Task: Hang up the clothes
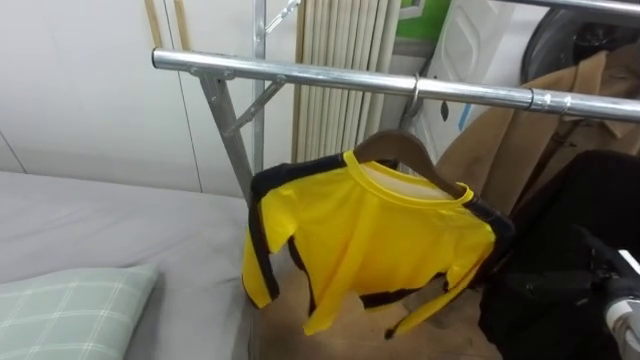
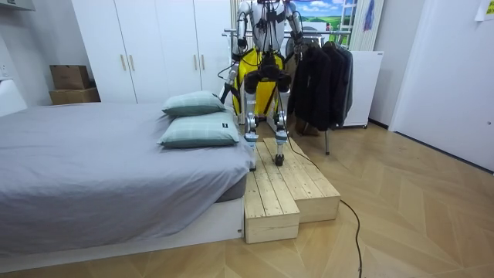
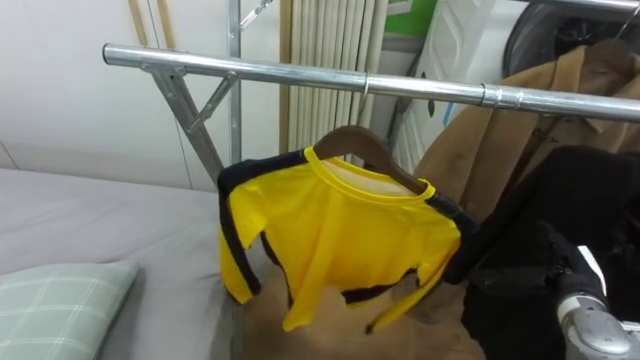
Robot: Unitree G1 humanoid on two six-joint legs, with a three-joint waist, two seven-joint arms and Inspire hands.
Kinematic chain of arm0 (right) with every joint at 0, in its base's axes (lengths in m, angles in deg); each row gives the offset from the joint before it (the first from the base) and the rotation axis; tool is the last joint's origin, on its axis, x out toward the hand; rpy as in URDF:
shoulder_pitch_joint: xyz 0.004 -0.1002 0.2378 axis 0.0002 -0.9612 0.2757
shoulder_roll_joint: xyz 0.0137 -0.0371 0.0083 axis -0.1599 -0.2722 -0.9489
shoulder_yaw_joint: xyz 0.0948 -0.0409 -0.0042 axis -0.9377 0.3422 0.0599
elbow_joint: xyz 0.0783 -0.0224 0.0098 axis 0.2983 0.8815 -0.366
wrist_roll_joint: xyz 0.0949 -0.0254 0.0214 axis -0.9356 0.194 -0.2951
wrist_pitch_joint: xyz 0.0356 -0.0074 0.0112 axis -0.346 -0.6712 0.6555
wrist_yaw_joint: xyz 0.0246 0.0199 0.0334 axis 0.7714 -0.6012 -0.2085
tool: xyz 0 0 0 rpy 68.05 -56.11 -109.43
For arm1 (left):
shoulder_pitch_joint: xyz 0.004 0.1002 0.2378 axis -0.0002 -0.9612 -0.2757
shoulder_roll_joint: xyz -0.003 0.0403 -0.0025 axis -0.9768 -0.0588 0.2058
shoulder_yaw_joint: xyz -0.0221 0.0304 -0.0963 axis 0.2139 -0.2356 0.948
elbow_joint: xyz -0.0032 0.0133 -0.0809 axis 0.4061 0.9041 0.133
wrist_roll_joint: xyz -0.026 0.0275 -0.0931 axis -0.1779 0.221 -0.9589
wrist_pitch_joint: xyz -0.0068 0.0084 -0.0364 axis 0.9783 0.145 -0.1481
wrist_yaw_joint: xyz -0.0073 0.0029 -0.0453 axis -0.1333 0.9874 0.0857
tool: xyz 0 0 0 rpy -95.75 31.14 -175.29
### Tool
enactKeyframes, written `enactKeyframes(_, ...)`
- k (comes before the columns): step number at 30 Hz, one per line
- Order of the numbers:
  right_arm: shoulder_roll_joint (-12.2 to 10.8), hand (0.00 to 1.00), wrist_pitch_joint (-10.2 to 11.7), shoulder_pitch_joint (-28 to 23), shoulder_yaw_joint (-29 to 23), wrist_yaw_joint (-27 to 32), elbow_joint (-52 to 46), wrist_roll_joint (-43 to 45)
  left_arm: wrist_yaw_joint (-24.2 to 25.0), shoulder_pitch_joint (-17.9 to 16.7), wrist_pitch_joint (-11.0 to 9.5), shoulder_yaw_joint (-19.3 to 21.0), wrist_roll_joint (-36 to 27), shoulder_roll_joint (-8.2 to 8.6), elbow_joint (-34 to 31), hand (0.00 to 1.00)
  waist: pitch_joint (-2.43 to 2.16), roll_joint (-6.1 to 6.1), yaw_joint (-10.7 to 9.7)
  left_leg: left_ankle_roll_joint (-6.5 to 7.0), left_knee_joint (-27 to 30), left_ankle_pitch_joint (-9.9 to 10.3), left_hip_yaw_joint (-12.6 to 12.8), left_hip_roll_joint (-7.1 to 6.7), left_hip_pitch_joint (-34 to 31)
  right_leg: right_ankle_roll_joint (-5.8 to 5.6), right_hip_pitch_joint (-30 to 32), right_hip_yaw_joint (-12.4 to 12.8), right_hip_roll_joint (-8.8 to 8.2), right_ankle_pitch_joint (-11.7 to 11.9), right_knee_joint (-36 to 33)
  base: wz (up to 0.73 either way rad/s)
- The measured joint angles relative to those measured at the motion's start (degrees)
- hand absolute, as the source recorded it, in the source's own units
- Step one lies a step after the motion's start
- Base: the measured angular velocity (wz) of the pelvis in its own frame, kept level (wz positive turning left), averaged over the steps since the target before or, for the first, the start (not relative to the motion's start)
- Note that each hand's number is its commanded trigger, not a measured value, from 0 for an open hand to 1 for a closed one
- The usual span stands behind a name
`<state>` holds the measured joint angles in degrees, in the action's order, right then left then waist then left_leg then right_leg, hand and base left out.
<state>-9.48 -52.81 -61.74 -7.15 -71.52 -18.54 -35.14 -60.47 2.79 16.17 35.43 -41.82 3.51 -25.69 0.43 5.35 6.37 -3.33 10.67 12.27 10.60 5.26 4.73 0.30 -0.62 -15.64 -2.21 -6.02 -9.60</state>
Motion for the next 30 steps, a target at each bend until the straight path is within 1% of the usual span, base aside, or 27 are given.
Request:
enactKeyframes(3,-0.3,0.00,1.7,-1.6,0.0,0.0,0.0,-1.2,-0.1,-0.2,0.0,-0.1,-0.1,0.00,0.0,0.00,0.05,0.06,-0.1,0.00,0.0,0.0,0.0,0.02,0.7,0.00,-0.6,0.0,0.01,0.0,0.1,0.00)
enactKeyframes(4,-0.5,0.00,2.3,-2.9,0.0,0.0,-0.2,-1.9,-0.2,-0.3,0.0,-0.1,-0.1,0.00,0.0,0.00,0.05,0.12,-0.1,0.00,0.0,0.0,0.0,0.01,0.8,-0.02,-0.7,0.0,0.00,0.0,0.1,0.00)
enactKeyframes(7,-1.4,0.00,2.4,-5.9,-0.3,0.6,-0.9,-3.2,-0.2,-0.3,0.0,0.1,-0.1,0.00,0.1,0.00,0.11,0.23,-0.3,0.00,-0.1,0.0,0.4,-0.02,0.7,-0.03,-0.4,1.0,0.07,0.0,0.0,-0.08)
enactKeyframes(9,-1.6,0.00,2.4,-7.4,-0.3,0.6,-0.9,-3.6,-0.2,-0.3,0.0,0.2,-0.1,0.00,0.2,0.00,0.10,0.23,-0.5,0.00,-0.1,0.0,0.6,-0.01,0.8,-0.03,-0.3,1.4,0.13,0.0,0.0,-0.06)
enactKeyframes(11,-2.4,0.00,2.8,-8.7,-0.5,0.7,-0.9,-4.7,-0.4,-0.4,0.0,0.3,-0.7,0.00,0.3,0.00,0.09,0.22,-1.5,-0.01,-0.2,0.0,0.6,0.02,0.6,-0.01,-0.1,1.4,0.20,0.0,0.0,0.00)
enactKeyframes(12,-2.7,0.00,3.0,-9.2,-0.5,0.7,-1.0,-5.5,-0.5,-0.5,0.0,0.4,-1.2,0.01,0.3,0.00,0.08,0.20,-1.6,-0.01,-0.2,0.0,0.6,0.02,0.7,0.00,-0.1,1.4,0.21,0.0,0.0,0.00)
enactKeyframes(14,-3.9,0.00,3.1,-12.5,-1.6,0.7,-2.8,-8.7,-0.7,-1.1,0.0,0.4,-2.1,0.03,0.2,0.00,-0.04,0.06,-2.2,-0.01,-0.3,0.0,0.6,0.03,0.9,0.00,-0.4,1.3,0.21,0.0,0.0,0.00)
enactKeyframes(16,-4.9,0.00,3.4,-14.3,-2.6,0.3,-3.4,-9.1,-0.7,-1.7,0.0,0.5,-2.1,0.07,-0.1,0.00,-0.04,-0.09,-3.4,-0.01,-0.4,0.0,0.6,0.04,0.8,0.00,-0.3,1.2,0.20,0.0,0.1,0.00)
enactKeyframes(18,-5.9,0.00,3.5,-16.1,-4.3,-0.3,-2.8,-9.1,-0.8,-2.0,0.0,0.7,-2.1,0.32,0.0,0.00,-0.05,-0.39,-4.1,-0.01,-0.4,0.0,0.6,0.02,0.8,-0.01,-0.4,1.2,0.18,0.0,0.0,0.00)
enactKeyframes(19,-6.9,0.00,3.6,-17.1,-5.2,-0.2,-2.5,-9.1,-0.8,-2.0,0.0,0.7,-2.3,0.34,0.7,0.00,-0.09,-0.67,-4.7,-0.01,-0.5,0.0,0.7,0.01,0.8,-0.01,-0.3,1.3,0.20,0.0,0.0,-0.03)
enactKeyframes(20,-7.9,0.00,3.8,-18.1,-6.1,-0.2,-1.8,-9.2,-0.8,-2.1,0.0,0.7,-2.4,0.40,1.2,0.00,-0.30,-1.10,-5.2,-0.01,-0.6,0.0,0.7,0.01,0.9,-0.02,-0.4,1.4,0.24,0.0,0.1,-0.04)
enactKeyframes(21,-8.2,0.00,3.9,-18.7,-6.3,-0.3,-1.1,-9.5,-0.8,-2.3,0.0,0.7,-2.4,0.48,1.3,0.00,-0.43,-1.33,-5.3,-0.01,-0.8,0.0,0.7,0.00,1.0,-0.02,-0.4,1.5,0.26,0.0,0.0,-0.05)
enactKeyframes(22,-8.8,0.00,3.9,-19.8,-6.5,-0.3,0.2,-10.8,-0.8,-2.3,0.0,0.6,-2.4,0.68,1.6,0.00,-0.69,-1.86,-5.4,-0.01,-1.0,0.0,1.0,-0.01,1.3,-0.04,-0.4,1.7,0.29,0.0,0.0,-0.11)
enactKeyframes(23,-9.5,0.00,4.2,-20.8,-6.5,-0.2,1.6,-11.9,-0.8,-2.4,-0.3,0.4,-2.4,0.87,2.4,0.00,-0.63,-2.31,-5.4,-0.01,-1.1,0.0,1.4,-0.04,1.8,-0.07,-0.5,2.1,0.29,0.0,0.0,-0.14)
enactKeyframes(24,-9.8,0.00,4.3,-21.2,-6.4,-0.5,2.5,-12.4,-0.8,-2.4,-0.5,0.4,-2.4,0.92,2.7,0.00,-0.63,-2.48,-5.4,-0.01,-1.1,0.0,1.6,-0.04,1.9,-0.08,-0.5,2.3,0.31,0.0,0.0,-0.14)
enactKeyframes(26,-11.3,0.00,4.3,-23.7,-6.6,-1.1,4.0,-12.2,-0.7,-2.7,-1.0,0.6,-2.4,1.01,3.2,0.00,-0.57,-2.92,-6.0,-0.01,-1.1,0.0,1.9,-0.02,2.0,-0.08,-0.4,2.8,0.38,-0.1,-0.1,-0.09)
enactKeyframes(28,-12.1,0.00,4.4,-25.7,-6.6,-2.1,4.7,-12.3,-0.7,-2.8,-1.0,0.6,-2.4,1.03,3.2,0.00,-0.44,-3.12,-6.2,-0.01,-1.1,0.0,2.3,0.00,2.0,-0.08,-0.1,3.1,0.42,-0.1,-0.2,-0.09)
enactKeyframes(30,-12.8,0.00,4.6,-26.3,-6.5,-3.3,7.2,-12.4,-0.7,-2.8,-1.0,0.6,-2.4,1.04,3.2,0.00,-0.39,-3.10,-6.5,-0.03,-1.1,0.0,2.5,0.02,1.8,-0.08,0.4,3.2,0.44,-0.1,-0.5,-0.08)
